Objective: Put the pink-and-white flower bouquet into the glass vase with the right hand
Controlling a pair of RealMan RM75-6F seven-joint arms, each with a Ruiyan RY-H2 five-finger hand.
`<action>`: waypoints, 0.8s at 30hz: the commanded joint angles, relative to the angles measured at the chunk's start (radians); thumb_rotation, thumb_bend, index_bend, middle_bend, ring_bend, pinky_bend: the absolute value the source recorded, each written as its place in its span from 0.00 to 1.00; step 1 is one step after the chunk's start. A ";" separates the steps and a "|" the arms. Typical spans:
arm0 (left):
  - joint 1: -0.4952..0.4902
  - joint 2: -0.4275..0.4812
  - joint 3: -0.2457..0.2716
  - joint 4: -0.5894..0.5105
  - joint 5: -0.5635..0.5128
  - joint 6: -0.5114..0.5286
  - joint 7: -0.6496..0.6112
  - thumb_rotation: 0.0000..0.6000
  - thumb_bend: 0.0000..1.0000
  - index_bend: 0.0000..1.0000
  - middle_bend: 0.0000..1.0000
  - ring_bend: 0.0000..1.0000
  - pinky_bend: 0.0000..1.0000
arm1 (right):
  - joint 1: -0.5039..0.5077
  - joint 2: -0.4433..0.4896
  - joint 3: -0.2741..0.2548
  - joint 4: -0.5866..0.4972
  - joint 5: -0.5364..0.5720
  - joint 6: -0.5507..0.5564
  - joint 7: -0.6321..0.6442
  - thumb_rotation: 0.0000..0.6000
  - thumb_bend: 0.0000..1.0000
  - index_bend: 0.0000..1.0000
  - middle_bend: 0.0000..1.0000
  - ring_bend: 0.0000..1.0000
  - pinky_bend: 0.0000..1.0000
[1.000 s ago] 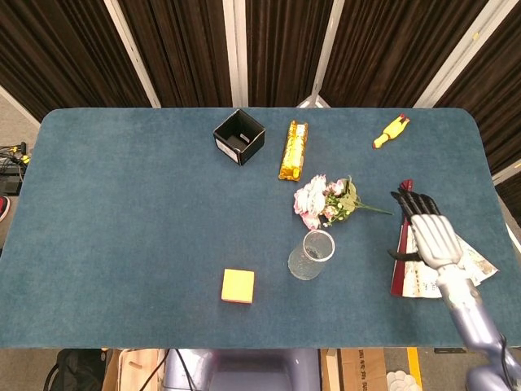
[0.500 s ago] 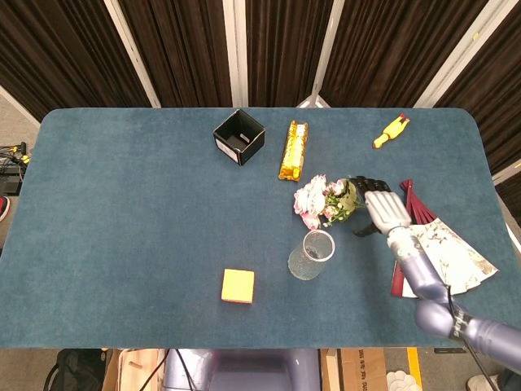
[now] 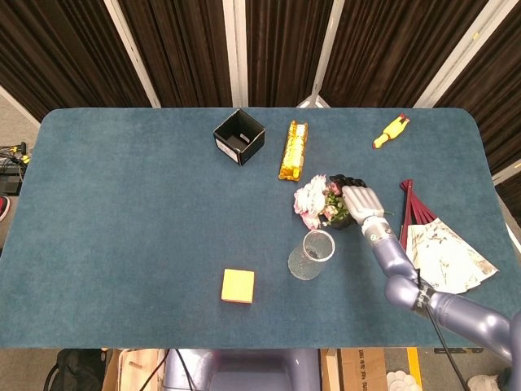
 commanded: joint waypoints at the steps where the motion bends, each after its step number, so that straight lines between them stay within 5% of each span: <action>1: -0.009 -0.004 0.005 -0.005 0.007 -0.013 0.011 1.00 0.25 0.07 0.00 0.00 0.02 | 0.041 -0.058 -0.009 0.082 0.021 -0.038 0.014 1.00 0.18 0.05 0.04 0.03 0.00; 6: -0.009 -0.005 -0.003 -0.005 -0.011 -0.014 0.013 1.00 0.25 0.07 0.00 0.00 0.02 | 0.057 -0.080 -0.010 0.117 0.018 -0.046 0.030 1.00 0.18 0.06 0.07 0.06 0.00; 16: -0.012 -0.002 -0.001 -0.008 -0.014 -0.025 0.013 1.00 0.25 0.09 0.00 0.00 0.02 | 0.069 -0.089 0.004 0.110 -0.020 -0.019 0.071 1.00 0.18 0.30 0.34 0.33 0.00; 24: -0.013 0.002 -0.001 -0.011 -0.019 -0.032 0.012 1.00 0.25 0.09 0.00 0.00 0.02 | 0.068 -0.082 -0.011 0.090 -0.038 -0.006 0.076 1.00 0.18 0.38 0.41 0.41 0.00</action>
